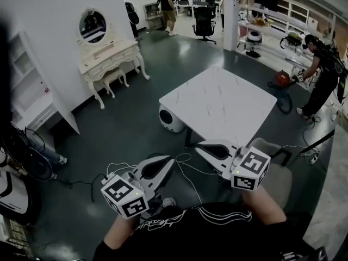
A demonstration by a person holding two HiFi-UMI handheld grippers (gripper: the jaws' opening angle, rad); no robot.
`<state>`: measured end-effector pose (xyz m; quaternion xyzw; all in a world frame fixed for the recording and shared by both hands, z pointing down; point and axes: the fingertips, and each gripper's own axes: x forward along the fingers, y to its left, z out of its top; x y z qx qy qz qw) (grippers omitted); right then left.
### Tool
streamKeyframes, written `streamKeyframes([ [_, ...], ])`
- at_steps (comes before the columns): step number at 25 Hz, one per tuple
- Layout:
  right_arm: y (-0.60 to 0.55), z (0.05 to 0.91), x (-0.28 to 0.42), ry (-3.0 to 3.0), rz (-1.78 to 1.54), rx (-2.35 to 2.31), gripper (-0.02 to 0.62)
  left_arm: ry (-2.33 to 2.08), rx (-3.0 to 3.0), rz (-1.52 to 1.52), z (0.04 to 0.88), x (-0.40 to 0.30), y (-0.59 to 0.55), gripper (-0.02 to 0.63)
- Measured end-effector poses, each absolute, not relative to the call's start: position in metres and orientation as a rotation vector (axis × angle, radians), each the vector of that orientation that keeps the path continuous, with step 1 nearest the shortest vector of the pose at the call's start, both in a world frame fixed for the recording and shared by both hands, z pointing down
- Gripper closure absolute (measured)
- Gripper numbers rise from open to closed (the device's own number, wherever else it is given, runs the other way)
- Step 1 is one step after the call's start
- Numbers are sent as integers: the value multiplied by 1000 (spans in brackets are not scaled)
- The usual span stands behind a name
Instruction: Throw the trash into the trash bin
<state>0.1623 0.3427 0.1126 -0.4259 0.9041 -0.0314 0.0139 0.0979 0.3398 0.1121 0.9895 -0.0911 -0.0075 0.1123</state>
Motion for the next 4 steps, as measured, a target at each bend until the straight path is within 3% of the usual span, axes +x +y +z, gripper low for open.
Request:
streamKeyframes([
  [4, 344, 110, 159, 2820, -94, -1322, 565, -261, 2904, -23, 108, 98, 342, 601],
])
